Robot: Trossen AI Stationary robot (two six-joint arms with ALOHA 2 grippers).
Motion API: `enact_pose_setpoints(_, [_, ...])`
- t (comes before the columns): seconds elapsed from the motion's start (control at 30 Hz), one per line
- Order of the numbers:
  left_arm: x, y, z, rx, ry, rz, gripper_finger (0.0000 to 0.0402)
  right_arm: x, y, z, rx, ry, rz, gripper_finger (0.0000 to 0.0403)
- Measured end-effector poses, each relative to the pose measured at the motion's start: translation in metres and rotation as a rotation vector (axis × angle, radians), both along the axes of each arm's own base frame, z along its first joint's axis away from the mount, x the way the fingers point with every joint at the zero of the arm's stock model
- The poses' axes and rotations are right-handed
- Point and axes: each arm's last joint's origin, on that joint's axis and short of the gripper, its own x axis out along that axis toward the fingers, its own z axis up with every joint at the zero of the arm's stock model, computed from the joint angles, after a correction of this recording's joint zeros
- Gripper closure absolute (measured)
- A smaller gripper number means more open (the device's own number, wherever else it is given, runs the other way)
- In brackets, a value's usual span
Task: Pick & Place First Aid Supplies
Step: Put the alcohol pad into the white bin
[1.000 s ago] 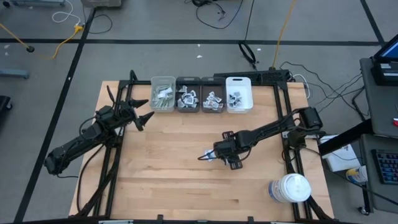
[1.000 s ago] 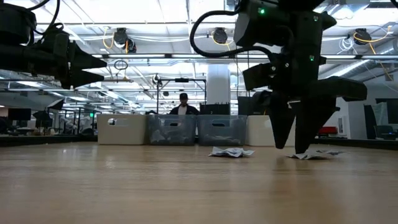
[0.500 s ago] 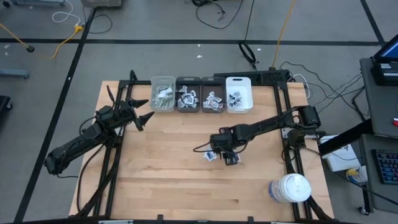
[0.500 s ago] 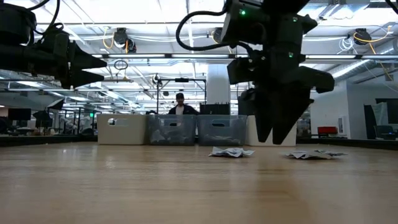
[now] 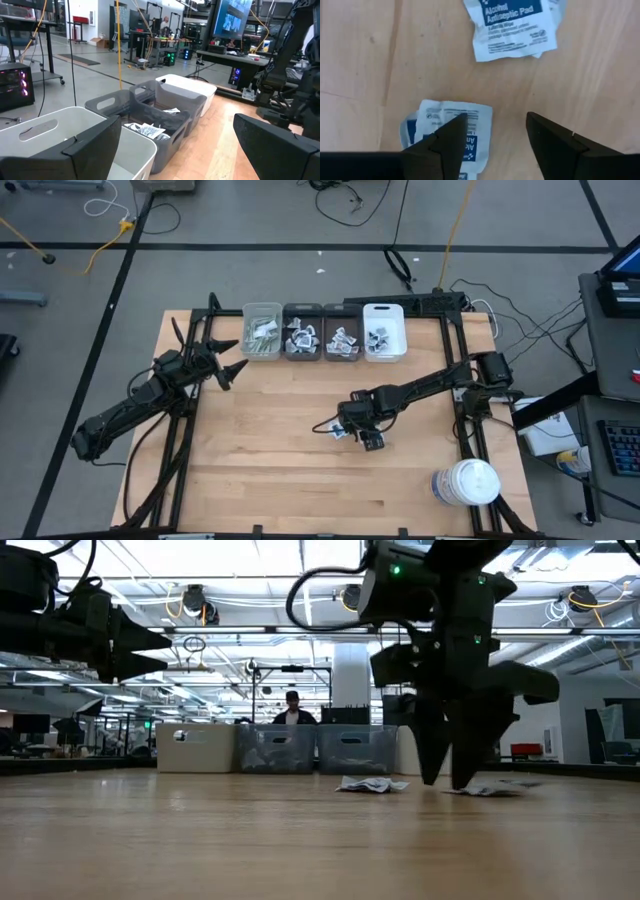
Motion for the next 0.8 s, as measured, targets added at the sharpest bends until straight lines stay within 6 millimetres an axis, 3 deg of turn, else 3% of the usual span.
enact_pose_setpoints(0.17, [0.0000, 0.0000, 0.0003, 0.001, -0.002, 0.000, 0.0009, 0.0021, -0.0004, 0.0001, -0.032, -0.027, 0.037, 0.0243])
enact_pose_setpoints(0.47, [0.0000, 0.0000, 0.0000, 0.000, 0.000, 0.000, 0.0009, 0.0028, -0.0002, 0.0002, -0.045, -0.038, 0.109, 0.0391])
enact_pose_setpoints(0.8, [0.0000, 0.0000, 0.0000, 0.000, 0.000, 0.001, 0.0009, 0.0049, 0.0001, 0.0067, -0.040, -0.083, 0.110, 0.0402])
